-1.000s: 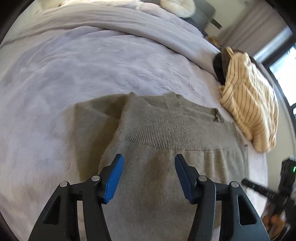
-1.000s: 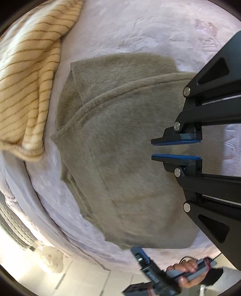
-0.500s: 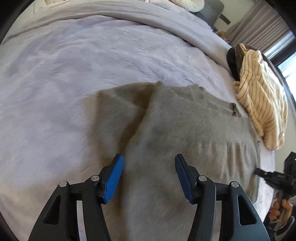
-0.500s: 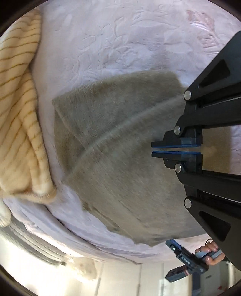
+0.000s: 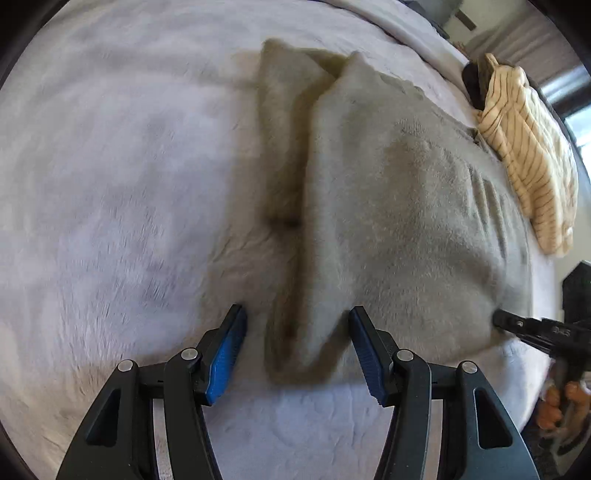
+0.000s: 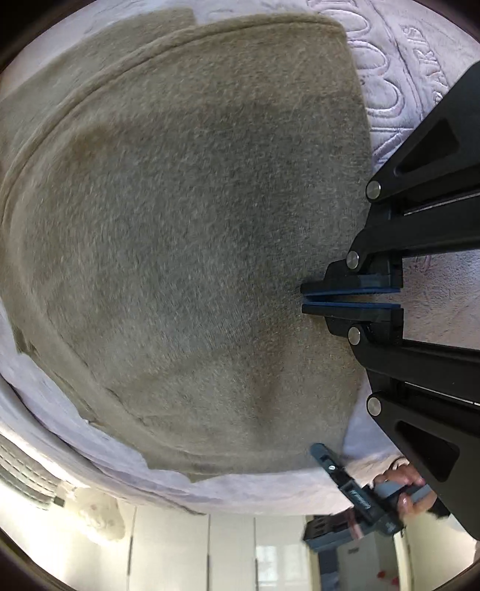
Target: Fold small clothes
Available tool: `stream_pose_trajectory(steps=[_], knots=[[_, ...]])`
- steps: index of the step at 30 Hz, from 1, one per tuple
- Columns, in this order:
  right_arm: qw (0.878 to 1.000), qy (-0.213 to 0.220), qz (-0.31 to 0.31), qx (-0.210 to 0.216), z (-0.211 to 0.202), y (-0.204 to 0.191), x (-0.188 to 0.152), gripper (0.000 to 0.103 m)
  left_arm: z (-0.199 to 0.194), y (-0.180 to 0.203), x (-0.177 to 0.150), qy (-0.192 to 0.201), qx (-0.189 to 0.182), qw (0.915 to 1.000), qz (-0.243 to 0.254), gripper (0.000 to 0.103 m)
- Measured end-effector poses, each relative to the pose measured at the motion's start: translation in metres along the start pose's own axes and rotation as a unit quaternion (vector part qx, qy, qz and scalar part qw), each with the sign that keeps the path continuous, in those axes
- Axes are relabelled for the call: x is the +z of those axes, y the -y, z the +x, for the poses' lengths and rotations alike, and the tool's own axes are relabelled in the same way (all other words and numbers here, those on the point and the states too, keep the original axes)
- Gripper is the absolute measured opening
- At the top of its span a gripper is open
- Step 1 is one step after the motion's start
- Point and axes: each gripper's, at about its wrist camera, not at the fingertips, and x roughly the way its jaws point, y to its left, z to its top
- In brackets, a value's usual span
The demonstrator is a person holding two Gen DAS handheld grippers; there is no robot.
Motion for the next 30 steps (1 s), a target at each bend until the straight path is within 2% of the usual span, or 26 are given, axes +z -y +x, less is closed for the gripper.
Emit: stream_pose_trajectory(steps=[2,6,10,15,16,18,19,20,21,24,27,28,29,30], knots=[[1.0,-0.001,-0.002,-0.002,0.001,0.0,-0.001,0.003,-0.006,-0.006,-0.003,-0.001,-0.002,0.9999,-0.01,0.059],[1.0,0.001,-0.003,-0.017,0.002,-0.007,-0.001,0.003,-0.018,-0.009,-0.01,0.003,0.022,0.9997,-0.007,0.059],[1.0,0.001,-0.005,-0.029,0.005,-0.016,-0.004,0.003,-0.029,-0.02,-0.015,0.018,0.07,0.9973,-0.006,0.06],[0.998,0.011,-0.014,-0.053,-0.004,-0.029,-0.013,0.006,-0.043,-0.034,-0.017,0.022,0.095,0.9951,-0.016,0.06],[0.998,0.012,-0.016,-0.052,-0.004,-0.033,-0.015,0.01,-0.045,-0.034,-0.018,0.022,0.097,0.995,-0.012,0.06],[0.999,0.012,-0.02,-0.047,-0.002,-0.046,-0.022,0.02,-0.045,-0.029,-0.017,0.018,0.099,0.9948,-0.01,0.078],[0.999,0.011,-0.024,-0.046,-0.001,-0.051,-0.025,0.034,-0.046,-0.027,-0.017,0.021,0.1,0.9948,-0.01,0.083],[0.999,0.012,-0.027,-0.045,0.0,-0.055,-0.027,0.049,-0.048,-0.025,-0.018,0.025,0.096,0.9951,-0.009,0.083],[0.998,0.012,-0.032,-0.044,0.001,-0.06,-0.031,0.054,-0.046,-0.021,-0.016,0.023,0.093,0.9953,-0.01,0.083],[0.999,0.003,-0.037,-0.037,0.009,-0.073,-0.037,0.055,-0.042,-0.017,-0.013,0.01,0.091,0.9957,-0.016,0.083],[0.999,-0.01,-0.031,-0.029,0.018,-0.079,-0.043,0.057,-0.039,-0.013,-0.011,0.013,0.091,0.9956,-0.015,0.083],[0.999,-0.012,-0.029,-0.028,0.02,-0.08,-0.045,0.059,-0.039,-0.012,-0.011,0.016,0.094,0.9954,-0.014,0.097],[0.999,-0.013,-0.026,-0.026,0.021,-0.079,-0.047,0.061,-0.04,-0.013,-0.011,0.02,0.098,0.9948,-0.015,0.103],[0.999,-0.014,-0.022,-0.024,0.023,-0.079,-0.048,0.062,-0.043,-0.014,-0.012,0.027,0.102,0.9943,-0.015,0.103]])
